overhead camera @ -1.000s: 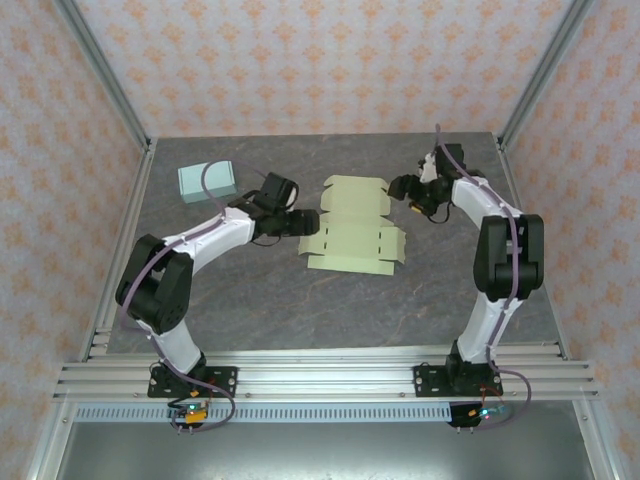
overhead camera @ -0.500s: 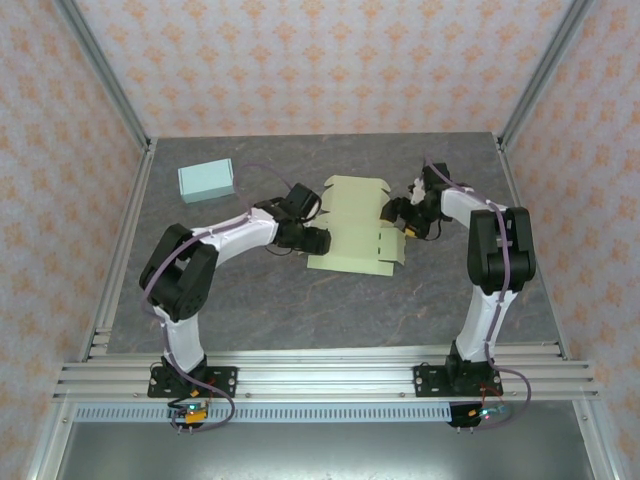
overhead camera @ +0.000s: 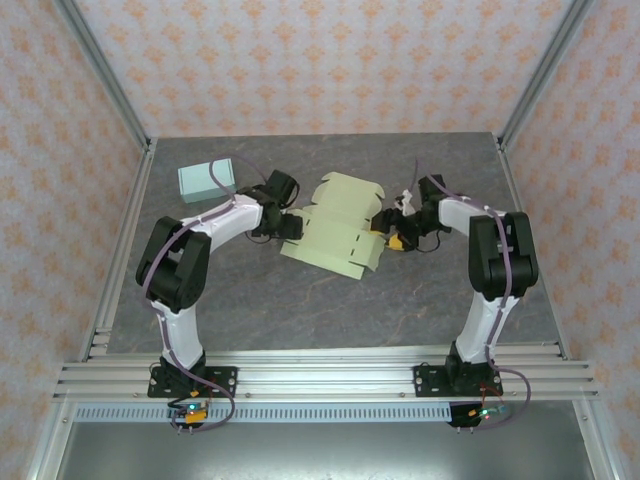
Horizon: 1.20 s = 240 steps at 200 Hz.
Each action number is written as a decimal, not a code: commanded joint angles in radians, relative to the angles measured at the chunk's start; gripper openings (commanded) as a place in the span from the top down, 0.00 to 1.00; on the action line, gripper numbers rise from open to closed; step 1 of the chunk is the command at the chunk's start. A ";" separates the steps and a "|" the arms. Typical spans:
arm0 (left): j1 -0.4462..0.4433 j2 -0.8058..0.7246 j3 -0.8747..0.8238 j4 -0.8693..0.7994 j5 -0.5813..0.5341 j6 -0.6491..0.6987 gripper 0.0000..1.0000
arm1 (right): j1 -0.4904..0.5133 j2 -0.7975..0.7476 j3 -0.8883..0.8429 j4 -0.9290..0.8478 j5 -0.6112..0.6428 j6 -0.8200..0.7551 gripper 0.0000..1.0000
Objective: Fold the paper box
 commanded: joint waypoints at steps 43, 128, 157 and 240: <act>0.042 -0.105 0.009 -0.108 -0.165 -0.123 0.19 | 0.067 -0.032 -0.018 0.107 -0.057 -0.008 0.24; 0.014 -0.123 0.001 0.009 0.038 -0.175 0.19 | 0.133 -0.046 -0.027 0.212 0.257 -0.070 0.25; 0.015 -0.096 -0.031 0.068 0.109 -0.244 0.20 | 0.143 0.056 0.034 0.188 0.196 -0.098 0.25; 0.043 0.035 -0.029 0.071 0.128 -0.234 0.20 | 0.203 0.064 0.038 0.040 -0.043 -0.200 0.30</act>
